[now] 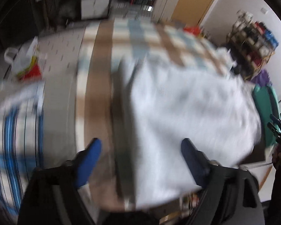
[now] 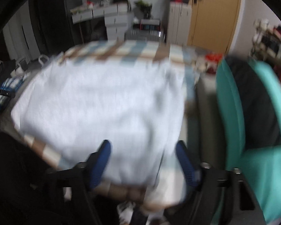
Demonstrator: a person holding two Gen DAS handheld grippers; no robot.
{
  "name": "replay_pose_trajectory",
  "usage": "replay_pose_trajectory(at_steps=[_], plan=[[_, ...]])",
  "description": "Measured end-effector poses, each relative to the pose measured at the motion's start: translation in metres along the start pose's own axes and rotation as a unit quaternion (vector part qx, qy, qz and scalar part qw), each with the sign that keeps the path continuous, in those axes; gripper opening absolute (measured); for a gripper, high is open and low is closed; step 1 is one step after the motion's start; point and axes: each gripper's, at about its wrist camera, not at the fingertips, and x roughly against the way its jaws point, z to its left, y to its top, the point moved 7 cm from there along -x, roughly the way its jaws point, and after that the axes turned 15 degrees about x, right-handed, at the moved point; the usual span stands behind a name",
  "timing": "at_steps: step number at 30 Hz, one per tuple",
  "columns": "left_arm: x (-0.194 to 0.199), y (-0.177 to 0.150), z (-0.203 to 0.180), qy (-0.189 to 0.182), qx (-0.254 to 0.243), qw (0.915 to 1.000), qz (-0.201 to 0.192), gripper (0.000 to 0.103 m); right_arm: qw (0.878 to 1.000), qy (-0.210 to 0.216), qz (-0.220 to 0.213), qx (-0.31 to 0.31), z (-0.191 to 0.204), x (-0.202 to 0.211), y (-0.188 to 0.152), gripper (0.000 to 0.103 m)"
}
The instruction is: Fold large clothes
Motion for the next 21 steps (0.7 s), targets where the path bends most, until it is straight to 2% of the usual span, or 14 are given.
replay_pose_trajectory(at_steps=[2, 4, 6, 8, 11, 12, 13, 14, 15, 16, 17, 18, 21], plan=[[-0.023, 0.028, -0.012, 0.012, -0.028, 0.9995, 0.005, 0.085, 1.000, 0.005, -0.014, 0.001, -0.010, -0.013, 0.033, 0.091], [-0.049, 0.040, -0.015, 0.030, -0.043, 0.9982, 0.030, 0.085, 1.000, 0.005, 0.011, 0.005, -0.021, -0.050, 0.064, 0.091], [-0.073, 0.054, -0.017, 0.034, -0.048, 0.9968, 0.054, 0.085, 0.999, -0.006, 0.041, 0.017, -0.029, -0.080, 0.078, 0.091], [-0.089, 0.048, -0.019, 0.024, -0.042, 0.9961, 0.074, 0.085, 0.997, -0.016, 0.077, 0.022, -0.044, -0.116, 0.084, 0.090], [-0.089, 0.035, -0.017, 0.015, -0.053, 0.9949, 0.084, 0.085, 0.995, -0.020, 0.096, 0.022, -0.052, -0.144, 0.081, 0.089], [-0.084, 0.029, -0.021, 0.012, -0.058, 0.9950, 0.081, 0.078, 0.994, -0.019, 0.107, 0.022, -0.056, -0.156, 0.082, 0.089], [-0.081, 0.026, -0.027, 0.002, -0.067, 0.9947, 0.078, 0.068, 0.993, -0.021, 0.112, 0.023, -0.058, -0.158, 0.075, 0.083], [-0.076, 0.022, -0.033, 0.000, -0.078, 0.9939, 0.078, 0.036, 0.993, -0.021, 0.116, 0.022, -0.059, -0.163, 0.070, 0.075], [-0.076, 0.021, -0.035, 0.008, -0.088, 0.9932, 0.077, 0.014, 0.992, -0.008, 0.125, 0.018, -0.059, -0.171, 0.067, 0.053], [-0.075, 0.019, -0.039, 0.009, -0.101, 0.9922, 0.073, 0.013, 0.991, -0.003, 0.131, 0.015, -0.059, -0.172, 0.063, 0.033], [-0.069, 0.018, -0.043, 0.004, -0.111, 0.9919, 0.062, 0.011, 0.991, -0.005, 0.133, 0.012, -0.059, -0.171, 0.061, 0.020], [-0.066, 0.017, -0.045, 0.005, -0.119, 0.9914, 0.053, 0.008, 0.993, -0.003, 0.116, 0.010, -0.060, -0.166, 0.061, 0.006], [-0.043, 0.019, -0.049, -0.002, -0.127, 0.9918, 0.015, 0.007, 0.998, -0.018, 0.063, -0.007, -0.066, -0.142, 0.071, 0.005]])
